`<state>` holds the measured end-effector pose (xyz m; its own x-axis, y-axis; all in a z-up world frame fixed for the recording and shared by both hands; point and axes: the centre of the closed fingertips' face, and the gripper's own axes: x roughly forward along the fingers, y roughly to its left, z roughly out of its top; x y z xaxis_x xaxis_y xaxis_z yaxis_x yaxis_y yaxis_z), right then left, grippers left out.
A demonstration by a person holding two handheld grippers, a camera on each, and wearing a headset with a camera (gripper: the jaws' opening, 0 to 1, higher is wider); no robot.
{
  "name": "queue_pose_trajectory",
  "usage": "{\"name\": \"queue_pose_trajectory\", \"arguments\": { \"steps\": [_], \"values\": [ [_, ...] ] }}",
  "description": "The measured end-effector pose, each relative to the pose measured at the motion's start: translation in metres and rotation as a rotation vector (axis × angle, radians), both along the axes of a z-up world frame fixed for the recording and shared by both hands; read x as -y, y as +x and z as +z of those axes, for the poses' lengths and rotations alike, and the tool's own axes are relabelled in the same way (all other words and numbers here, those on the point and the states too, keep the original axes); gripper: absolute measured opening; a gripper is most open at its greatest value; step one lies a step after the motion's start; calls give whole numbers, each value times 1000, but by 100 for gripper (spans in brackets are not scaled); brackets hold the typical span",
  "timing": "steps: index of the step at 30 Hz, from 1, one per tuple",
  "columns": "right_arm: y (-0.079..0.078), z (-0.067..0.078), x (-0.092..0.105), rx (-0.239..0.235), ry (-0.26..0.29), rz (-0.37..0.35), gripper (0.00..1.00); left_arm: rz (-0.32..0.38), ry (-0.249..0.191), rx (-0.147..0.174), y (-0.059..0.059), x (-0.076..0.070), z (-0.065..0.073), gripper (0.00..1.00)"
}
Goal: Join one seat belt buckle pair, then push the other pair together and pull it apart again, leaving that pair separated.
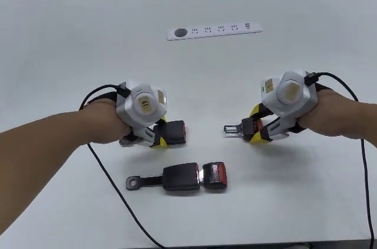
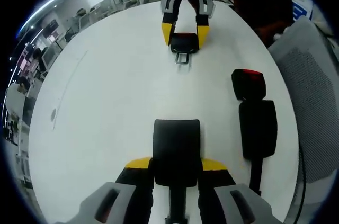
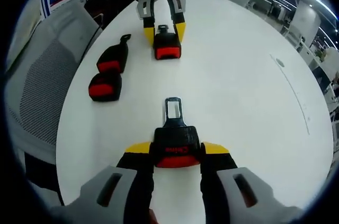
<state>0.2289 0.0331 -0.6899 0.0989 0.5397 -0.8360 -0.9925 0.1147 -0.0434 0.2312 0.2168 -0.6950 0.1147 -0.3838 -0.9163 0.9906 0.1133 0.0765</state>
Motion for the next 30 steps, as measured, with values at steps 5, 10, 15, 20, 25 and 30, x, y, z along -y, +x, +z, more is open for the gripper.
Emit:
{"name": "queue_pose_trajectory", "arguments": {
  "steps": [5,10,15,20,25,30],
  "values": [
    [0,0,-2,6,-5,-1,32,1,3,-5,-1,1,2,32],
    [5,-4,-2,14,3,-20,33,14,-11,-12,-1,1,3,33],
    [5,-3,-15,19,15,-24,33,14,-9,-12,0,2,3,32],
    [1,-1,-33,26,32,-18,33,17,1,-20,-1,2,3,32],
    [4,-1,-49,32,56,-20,33,20,-10,-25,-1,2,3,32],
    [5,2,-66,31,82,-18,33,18,-9,-30,-1,3,3,32]
  ]
}}
